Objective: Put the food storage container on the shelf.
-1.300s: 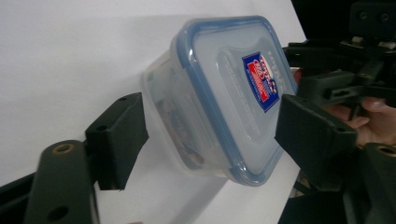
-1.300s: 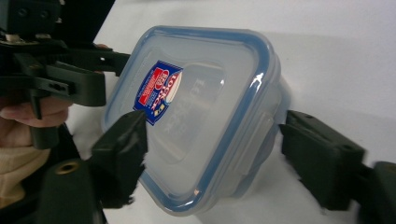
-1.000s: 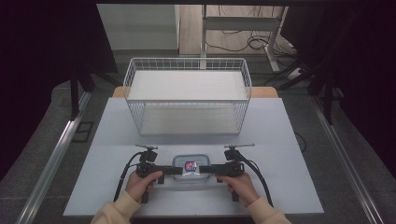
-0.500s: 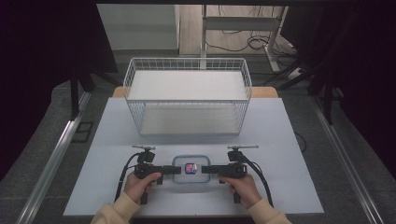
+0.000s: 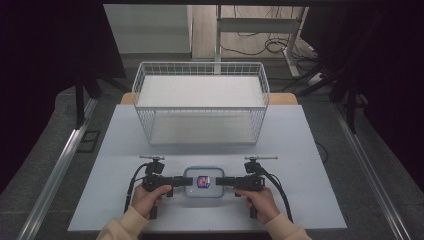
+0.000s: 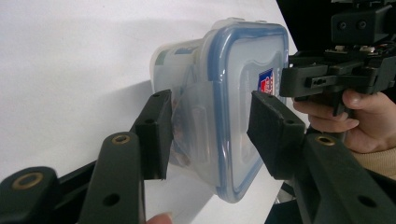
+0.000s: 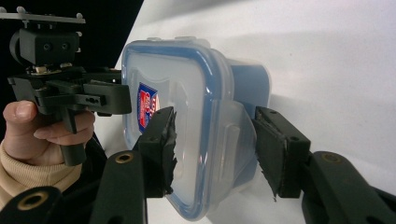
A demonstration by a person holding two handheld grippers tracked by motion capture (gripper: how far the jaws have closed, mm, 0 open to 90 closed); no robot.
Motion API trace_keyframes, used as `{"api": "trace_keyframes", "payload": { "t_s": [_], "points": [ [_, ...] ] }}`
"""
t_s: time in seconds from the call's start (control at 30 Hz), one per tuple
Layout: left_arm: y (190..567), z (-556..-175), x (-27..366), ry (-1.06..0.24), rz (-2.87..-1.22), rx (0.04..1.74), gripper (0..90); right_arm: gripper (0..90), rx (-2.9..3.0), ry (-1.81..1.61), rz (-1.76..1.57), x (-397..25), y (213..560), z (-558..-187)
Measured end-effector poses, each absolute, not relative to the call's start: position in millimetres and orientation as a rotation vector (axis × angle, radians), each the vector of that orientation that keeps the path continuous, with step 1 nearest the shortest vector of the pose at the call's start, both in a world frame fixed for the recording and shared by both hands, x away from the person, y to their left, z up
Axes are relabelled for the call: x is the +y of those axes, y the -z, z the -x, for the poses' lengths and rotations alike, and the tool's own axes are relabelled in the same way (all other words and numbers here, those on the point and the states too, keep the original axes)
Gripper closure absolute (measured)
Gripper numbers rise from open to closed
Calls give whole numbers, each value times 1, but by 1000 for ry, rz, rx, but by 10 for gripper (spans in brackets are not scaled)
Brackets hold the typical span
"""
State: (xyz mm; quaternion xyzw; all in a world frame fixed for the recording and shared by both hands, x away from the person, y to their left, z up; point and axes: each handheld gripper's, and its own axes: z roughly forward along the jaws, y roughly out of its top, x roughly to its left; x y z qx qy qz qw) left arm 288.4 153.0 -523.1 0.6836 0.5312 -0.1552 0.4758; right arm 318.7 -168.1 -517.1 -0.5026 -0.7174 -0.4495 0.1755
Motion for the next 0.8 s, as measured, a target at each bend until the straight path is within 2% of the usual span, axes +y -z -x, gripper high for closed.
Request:
{"api": "trace_keyframes", "payload": {
  "t_s": [0.8],
  "points": [
    [507, -285, 151, 326, -1679, 1263, 517, 503, -2097, 1336, 1381, -168, 501, -318]
  ]
}}
